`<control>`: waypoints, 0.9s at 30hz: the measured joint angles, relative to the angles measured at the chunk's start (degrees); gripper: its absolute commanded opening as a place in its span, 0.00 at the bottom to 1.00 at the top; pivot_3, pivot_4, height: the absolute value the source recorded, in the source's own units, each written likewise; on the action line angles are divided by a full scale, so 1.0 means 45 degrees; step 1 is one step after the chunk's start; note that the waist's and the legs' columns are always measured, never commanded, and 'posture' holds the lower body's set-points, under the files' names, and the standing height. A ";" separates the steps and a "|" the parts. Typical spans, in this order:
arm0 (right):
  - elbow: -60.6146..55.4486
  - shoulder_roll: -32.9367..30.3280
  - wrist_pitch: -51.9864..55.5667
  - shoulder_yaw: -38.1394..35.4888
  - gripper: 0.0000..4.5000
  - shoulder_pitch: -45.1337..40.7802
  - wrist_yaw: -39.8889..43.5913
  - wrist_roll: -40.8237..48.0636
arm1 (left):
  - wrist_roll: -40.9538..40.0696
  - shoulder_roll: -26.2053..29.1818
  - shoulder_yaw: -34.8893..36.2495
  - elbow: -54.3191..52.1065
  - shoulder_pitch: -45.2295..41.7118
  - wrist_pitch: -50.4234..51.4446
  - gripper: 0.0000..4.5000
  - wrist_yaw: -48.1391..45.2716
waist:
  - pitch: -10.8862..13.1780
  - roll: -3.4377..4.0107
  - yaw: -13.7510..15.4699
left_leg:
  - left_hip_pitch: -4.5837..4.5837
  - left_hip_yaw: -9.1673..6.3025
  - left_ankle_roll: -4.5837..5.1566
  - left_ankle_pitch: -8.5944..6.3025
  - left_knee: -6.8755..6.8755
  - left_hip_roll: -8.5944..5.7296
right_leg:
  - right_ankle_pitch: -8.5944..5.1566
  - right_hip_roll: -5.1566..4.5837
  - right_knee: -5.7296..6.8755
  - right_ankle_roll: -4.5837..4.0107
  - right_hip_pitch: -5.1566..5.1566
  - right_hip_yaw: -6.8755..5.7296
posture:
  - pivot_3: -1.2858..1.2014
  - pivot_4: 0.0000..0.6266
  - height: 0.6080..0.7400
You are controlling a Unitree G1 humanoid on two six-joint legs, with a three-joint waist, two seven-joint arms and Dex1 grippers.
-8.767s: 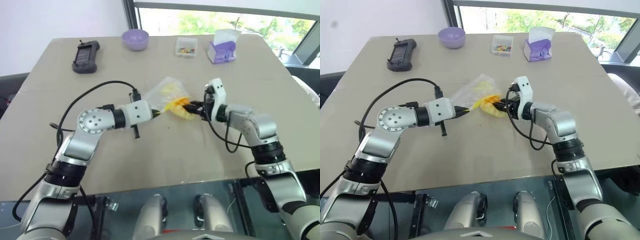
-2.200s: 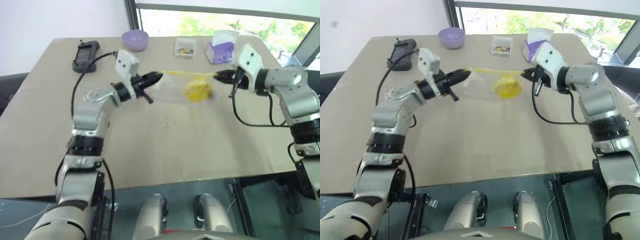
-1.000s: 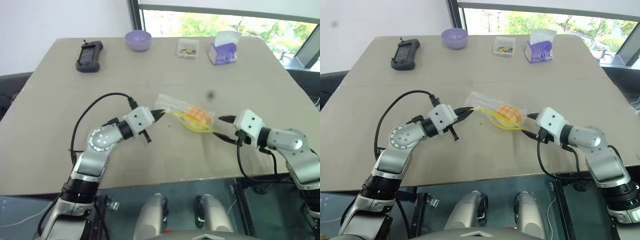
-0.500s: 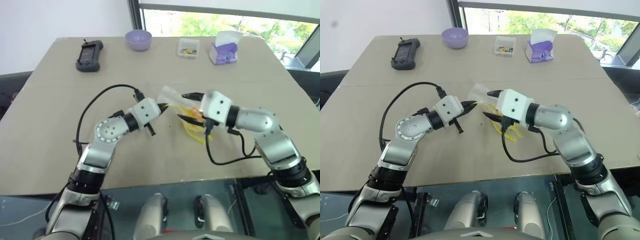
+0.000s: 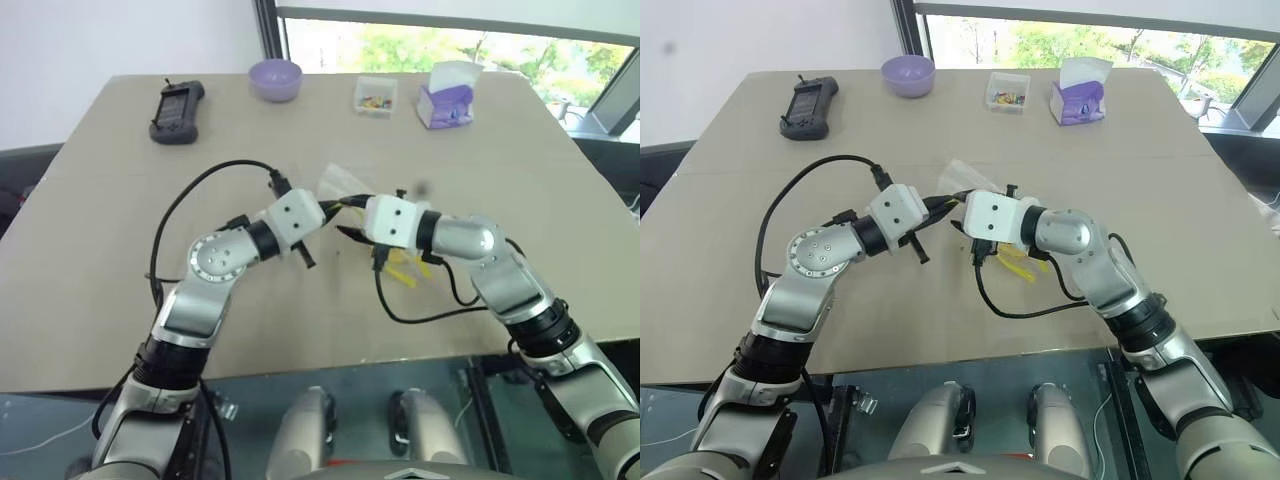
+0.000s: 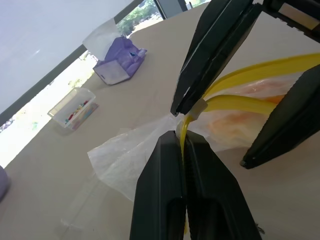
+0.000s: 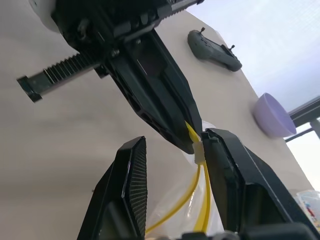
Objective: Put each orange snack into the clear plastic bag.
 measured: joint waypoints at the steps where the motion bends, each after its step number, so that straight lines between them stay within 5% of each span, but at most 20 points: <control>1: 0.0047 0.0010 -0.0095 -0.0002 0.43 -0.0003 -0.0088 -0.0114 | -0.0006 0.0000 0.0004 0.0021 0.0006 -0.0281 0.00 0.0003 | 0.0000 0.0000 0.0000 | 0.0000 0.0000 -0.0003 0.0001 0.0000 0.0001 | 0.0001 0.0000 0.0000 0.0000 0.0000 0.0000 | 0.52 0.24 1.00; 18: 0.0575 -0.0020 -0.1087 -0.0106 0.43 -0.0171 -0.0399 -0.1013 | 0.0146 0.0035 0.0111 0.1398 0.0117 -0.2721 0.00 0.0315 | 0.0000 0.0001 0.0004 | 0.0000 0.0008 0.0003 -0.0002 -0.0002 0.0000 | -0.0018 -0.0001 0.0000 -0.0032 0.0000 0.0000 | 0.52 0.24 1.00; 19: 0.0575 -0.0019 -0.1087 -0.0114 0.32 -0.0171 -0.0399 -0.1012 | 0.0146 0.0038 0.0111 0.1398 0.0117 -0.2720 0.00 0.0314 | 0.0000 0.0001 0.0004 | 0.0000 0.0008 0.0003 -0.0002 -0.0002 0.0001 | -0.0018 -0.0002 0.0000 -0.0033 0.0000 0.0000 | 0.52 0.24 1.00; 21: 0.0574 -0.0014 -0.1086 -0.0120 0.29 -0.0171 -0.0398 -0.1013 | 0.0145 0.0039 0.0110 0.1405 0.0116 -0.2717 0.00 0.0313 | 0.0000 0.0001 0.0003 | 0.0000 0.0007 0.0005 -0.0003 -0.0002 0.0001 | -0.0019 -0.0001 0.0001 -0.0034 0.0000 0.0000 | 0.52 0.24 1.00; 25: 0.0574 0.0003 -0.1078 -0.0128 0.02 -0.0172 -0.0402 -0.1014 | 0.0145 0.0039 0.0110 0.1456 0.0116 -0.2660 0.00 0.0312 | 0.0000 0.0001 0.0004 | 0.0000 0.0008 0.0005 -0.0003 -0.0002 0.0001 | -0.0019 -0.0001 0.0001 -0.0033 0.0000 0.0000 | 0.52 0.24 1.00; 27: 0.0575 0.0001 -0.1066 -0.0150 0.01 -0.0190 -0.0410 -0.1036 | 0.0136 0.0038 0.0110 0.1455 0.0116 -0.2631 0.00 0.0310 | 0.0000 0.0001 0.0005 | 0.0000 0.0007 0.0005 -0.0003 -0.0002 0.0001 | -0.0020 -0.0002 0.0000 -0.0035 0.0000 0.0000 | 0.52 0.24 1.00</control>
